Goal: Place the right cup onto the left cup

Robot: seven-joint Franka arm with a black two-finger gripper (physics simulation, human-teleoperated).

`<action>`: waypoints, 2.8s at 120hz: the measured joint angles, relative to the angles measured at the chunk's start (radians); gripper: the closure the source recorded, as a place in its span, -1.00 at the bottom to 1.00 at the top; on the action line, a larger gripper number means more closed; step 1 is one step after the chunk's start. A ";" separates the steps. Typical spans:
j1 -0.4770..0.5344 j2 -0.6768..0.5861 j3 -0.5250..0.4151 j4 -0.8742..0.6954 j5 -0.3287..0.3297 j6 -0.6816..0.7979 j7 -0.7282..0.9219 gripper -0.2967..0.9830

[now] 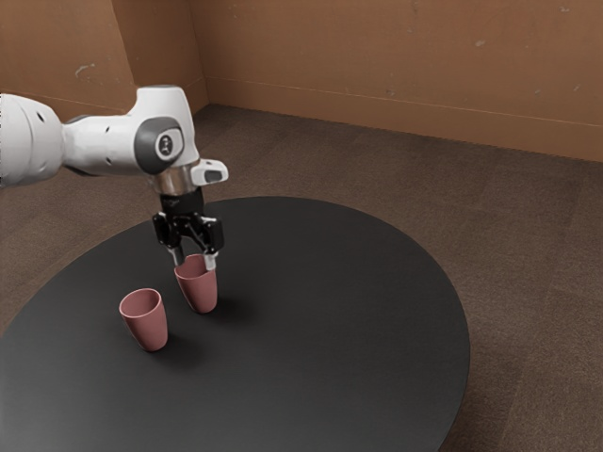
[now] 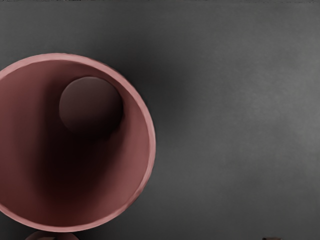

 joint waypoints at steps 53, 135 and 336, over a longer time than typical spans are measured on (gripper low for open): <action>0.006 0.108 -0.004 0.050 -0.010 0.077 0.015 -0.18; 0.009 0.132 -0.003 0.058 -0.019 0.103 0.031 0.63; 0.020 -0.341 0.004 -0.276 0.157 -0.004 -0.125 0.69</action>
